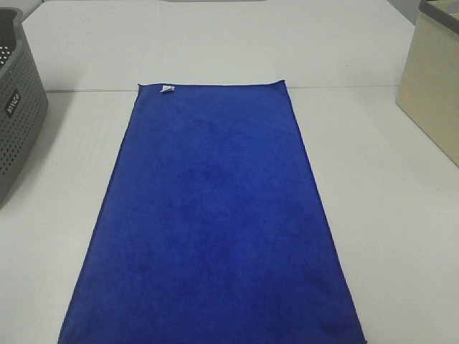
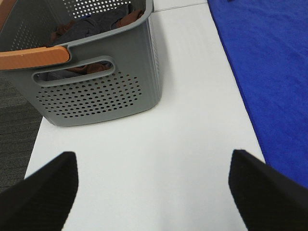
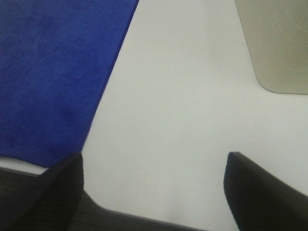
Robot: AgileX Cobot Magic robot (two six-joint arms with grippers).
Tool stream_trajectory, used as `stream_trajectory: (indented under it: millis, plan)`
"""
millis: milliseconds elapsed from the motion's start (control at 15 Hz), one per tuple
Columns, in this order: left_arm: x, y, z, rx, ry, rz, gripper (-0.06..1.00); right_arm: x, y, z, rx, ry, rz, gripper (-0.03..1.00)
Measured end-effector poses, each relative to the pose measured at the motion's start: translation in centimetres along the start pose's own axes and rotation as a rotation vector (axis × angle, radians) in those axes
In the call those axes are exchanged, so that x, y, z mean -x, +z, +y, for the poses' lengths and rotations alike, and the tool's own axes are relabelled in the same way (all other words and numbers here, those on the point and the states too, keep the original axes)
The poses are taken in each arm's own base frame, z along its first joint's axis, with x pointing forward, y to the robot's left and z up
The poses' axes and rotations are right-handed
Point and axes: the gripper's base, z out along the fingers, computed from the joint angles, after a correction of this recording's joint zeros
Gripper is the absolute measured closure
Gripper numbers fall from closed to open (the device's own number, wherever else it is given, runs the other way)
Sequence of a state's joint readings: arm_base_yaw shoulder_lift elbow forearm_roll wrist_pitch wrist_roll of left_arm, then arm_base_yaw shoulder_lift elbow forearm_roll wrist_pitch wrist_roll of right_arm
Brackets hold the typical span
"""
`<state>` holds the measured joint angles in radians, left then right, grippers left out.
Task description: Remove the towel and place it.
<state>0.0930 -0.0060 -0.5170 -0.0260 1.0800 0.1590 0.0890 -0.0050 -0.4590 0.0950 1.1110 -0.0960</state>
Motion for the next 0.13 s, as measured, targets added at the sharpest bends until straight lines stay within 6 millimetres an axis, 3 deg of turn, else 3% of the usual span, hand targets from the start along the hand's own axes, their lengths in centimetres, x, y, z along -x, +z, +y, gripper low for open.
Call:
stream_trajectory:
  millis: [133]
  plan:
    - [0.0,0.0,0.0,0.0,0.0,0.0,0.14,0.0,0.0,0.0,0.0,0.0,0.0,0.19]
